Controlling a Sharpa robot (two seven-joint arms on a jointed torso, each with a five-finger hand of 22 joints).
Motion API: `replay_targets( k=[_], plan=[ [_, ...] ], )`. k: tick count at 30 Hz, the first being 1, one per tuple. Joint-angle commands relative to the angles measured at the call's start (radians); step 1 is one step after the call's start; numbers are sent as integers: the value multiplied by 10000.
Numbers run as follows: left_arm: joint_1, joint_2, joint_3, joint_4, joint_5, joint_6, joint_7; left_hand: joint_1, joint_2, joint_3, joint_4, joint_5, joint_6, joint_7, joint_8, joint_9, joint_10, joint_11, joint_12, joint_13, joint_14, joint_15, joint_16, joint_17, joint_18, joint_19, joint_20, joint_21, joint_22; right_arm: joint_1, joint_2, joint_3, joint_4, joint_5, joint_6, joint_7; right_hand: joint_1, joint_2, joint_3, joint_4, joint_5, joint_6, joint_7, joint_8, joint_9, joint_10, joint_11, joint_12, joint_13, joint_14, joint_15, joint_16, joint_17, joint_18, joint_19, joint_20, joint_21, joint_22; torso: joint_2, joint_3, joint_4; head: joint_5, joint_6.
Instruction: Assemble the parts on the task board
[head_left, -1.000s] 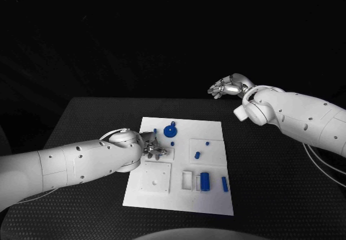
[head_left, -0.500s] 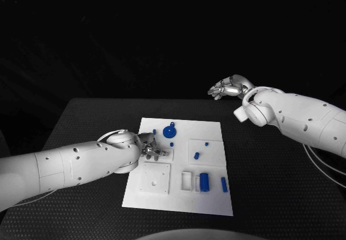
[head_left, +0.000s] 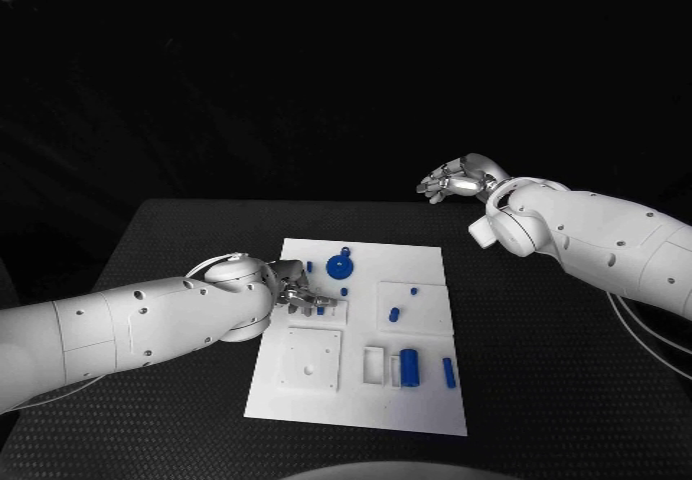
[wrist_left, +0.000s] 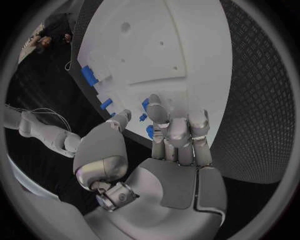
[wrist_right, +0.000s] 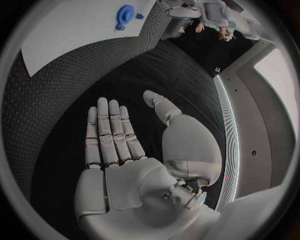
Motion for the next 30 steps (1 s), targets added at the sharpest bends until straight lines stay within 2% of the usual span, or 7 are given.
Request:
replay_targets(
  k=[1, 5, 7, 13, 18, 24, 30],
  plan=[
    [125, -35, 23, 84, 187, 133, 120, 526, 83, -369, 461, -16, -88, 2, 3, 17, -70, -6, -69, 31, -34, -41, -45, 18, 198, -104, -1000, 40, -27, -11, -3, 1, -5, 9, 108, 59, -4, 59, -54, 29, 56, -76, -6, 13, -15, 63, 3, -55, -11, -61, -4, -40, 14, -152, -79, 24, -69, 15, -2, 6, -4, 24, 39],
    [285, -85, 58, 121, 493, 160, 216, 989, 154, -813, 741, -19, -118, 19, -36, 9, -92, 1, -111, 46, -52, -29, -83, 17, 197, -136, -975, 25, -62, -23, -16, 1, -5, 19, 107, 61, -8, 59, -56, 31, 58, -76, -5, 13, -16, 63, 3, -55, -12, -61, -3, -42, 16, -153, -78, 25, -72, 17, 0, 0, -2, 27, 97],
    [303, -71, 321, 66, 584, 166, 228, 1161, 143, -910, 741, -18, -221, 52, -107, -19, -164, 30, -159, 37, -110, -9, -133, 4, 195, -181, -965, -8, -80, -27, -18, 1, -13, 28, 111, 61, -10, 59, -58, 32, 59, -77, -5, 13, -16, 63, 4, -55, -13, -61, -3, -42, 17, -153, -78, 25, -73, 18, 1, -2, -1, 38, 124],
    [606, -119, 473, -107, 962, 179, 371, 1603, 229, -1103, 700, -4, -535, 164, -336, -113, -429, 129, -327, -4, -319, 80, -339, -63, 165, -350, -920, -147, -147, -42, -29, 1, -36, 39, 108, 64, -13, 60, -60, 34, 61, -78, -5, 13, -17, 63, 4, -55, -14, -61, -3, -43, 19, -153, -78, 25, -76, 21, 4, 3, -9, 53, 234],
    [982, -11, 491, -697, 1528, 257, 725, 2876, 811, -1955, 737, 55, -1117, 442, -617, -201, -1082, 399, -1112, -337, -879, 353, -1126, -384, -95, -868, -691, -734, -421, -48, -48, 1, -71, 53, 106, 63, -14, 62, -61, 34, 64, -78, -5, 13, -18, 63, 4, -55, -16, -60, -3, -44, 22, -152, -77, 24, -79, 24, 9, 4, -14, 92, 366],
    [1134, 359, 516, -1555, 1727, 696, 1099, 4683, 1530, -3075, 684, 1770, -1908, 801, -778, -266, -1517, 740, -2561, -962, -1264, 710, -2434, -942, -489, -1221, -437, -1673, -925, -59, -46, 1, -115, 60, 111, 68, -11, 65, -60, 33, 67, -79, -5, 14, -20, 64, 4, -54, -18, -60, -3, -46, 25, -151, -76, 23, -82, 28, 26, -5, -16, 126, 588],
    [1185, 935, 524, -2679, 1580, 1190, 1145, 4744, 1684, -3752, 767, 1672, -2162, 918, -781, -344, -1714, 900, -3086, -1065, -1415, 874, -2932, -1157, -679, -1378, -385, -2133, -1106, -65, -38, 2, -117, 61, 106, 69, -8, 69, -59, 33, 71, -79, -5, 14, -21, 65, 4, -53, -19, -59, -3, -48, 28, -150, -74, 22, -86, 31, 37, -3, -25, 113, 700]
  ],
)
